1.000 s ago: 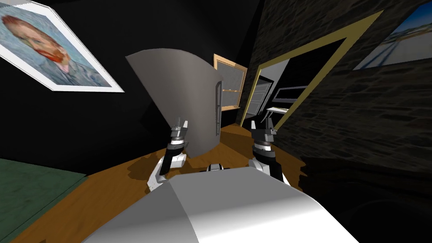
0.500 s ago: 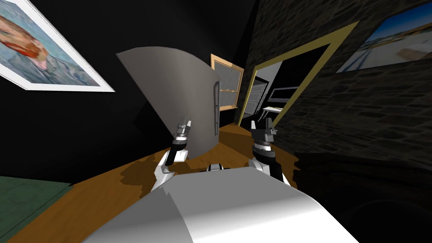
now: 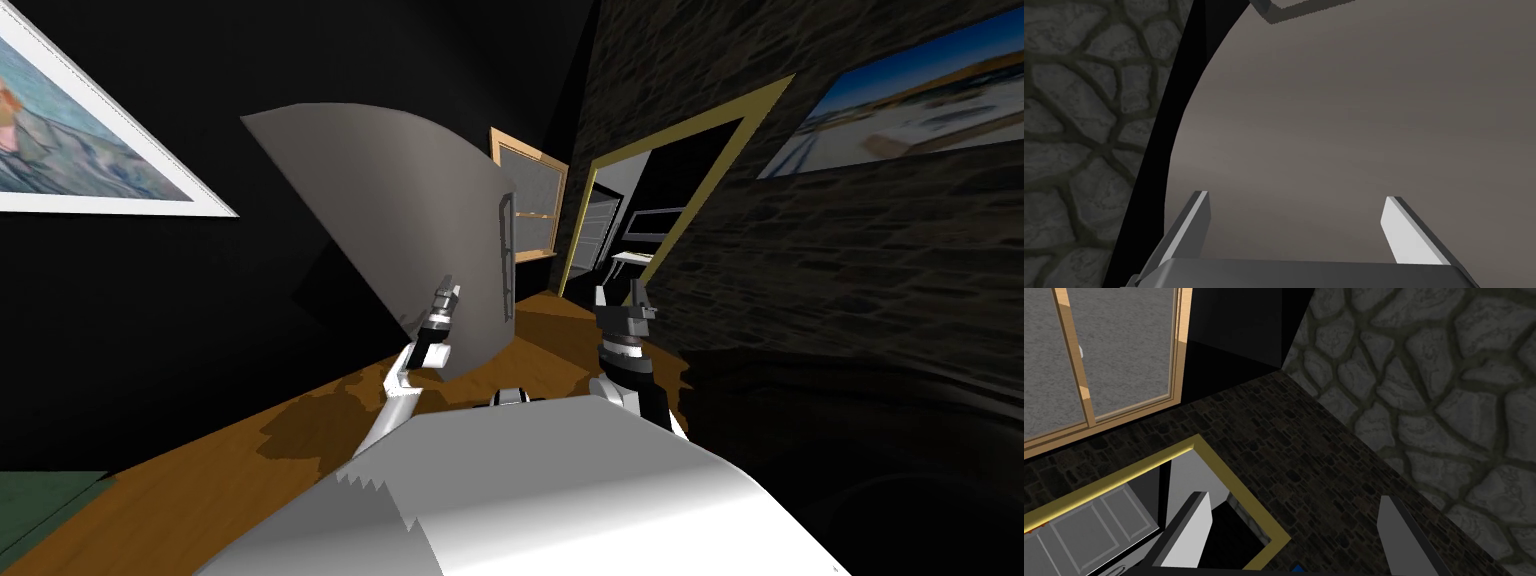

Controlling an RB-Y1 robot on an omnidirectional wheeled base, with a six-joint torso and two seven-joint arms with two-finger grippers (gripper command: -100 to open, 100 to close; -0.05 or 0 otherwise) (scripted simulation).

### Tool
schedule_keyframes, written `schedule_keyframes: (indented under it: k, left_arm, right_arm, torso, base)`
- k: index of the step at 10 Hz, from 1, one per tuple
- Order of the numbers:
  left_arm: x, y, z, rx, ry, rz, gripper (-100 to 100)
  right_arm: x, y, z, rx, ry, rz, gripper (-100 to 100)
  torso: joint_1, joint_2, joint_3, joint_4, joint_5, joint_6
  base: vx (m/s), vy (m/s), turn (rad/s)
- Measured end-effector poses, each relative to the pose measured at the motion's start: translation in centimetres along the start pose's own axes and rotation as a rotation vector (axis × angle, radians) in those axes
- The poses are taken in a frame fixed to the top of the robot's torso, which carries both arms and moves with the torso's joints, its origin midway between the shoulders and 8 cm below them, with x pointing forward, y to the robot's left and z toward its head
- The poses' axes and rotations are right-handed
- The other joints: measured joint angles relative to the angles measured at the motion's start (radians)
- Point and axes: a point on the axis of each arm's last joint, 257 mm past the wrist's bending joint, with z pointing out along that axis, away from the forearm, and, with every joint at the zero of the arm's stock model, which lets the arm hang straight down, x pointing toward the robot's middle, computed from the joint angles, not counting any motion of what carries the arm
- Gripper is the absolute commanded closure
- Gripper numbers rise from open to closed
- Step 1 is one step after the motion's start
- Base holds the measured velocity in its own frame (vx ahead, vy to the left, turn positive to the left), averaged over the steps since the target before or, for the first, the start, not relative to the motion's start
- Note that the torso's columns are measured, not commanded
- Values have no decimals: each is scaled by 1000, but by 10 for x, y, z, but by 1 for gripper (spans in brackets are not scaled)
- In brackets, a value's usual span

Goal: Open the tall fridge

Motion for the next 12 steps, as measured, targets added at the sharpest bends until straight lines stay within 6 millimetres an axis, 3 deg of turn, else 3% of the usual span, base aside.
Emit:
schedule_keyframes:
  k: [12]
  left_arm:
    - [9, 84, 84, -195, 69, 107, -100]
  right_arm:
    - [0, 0, 0, 0, 0, 0, 0]
  torso:
    - [0, 0, 0, 0, 0, 0]
  base:
    - [-8, 6, -105]
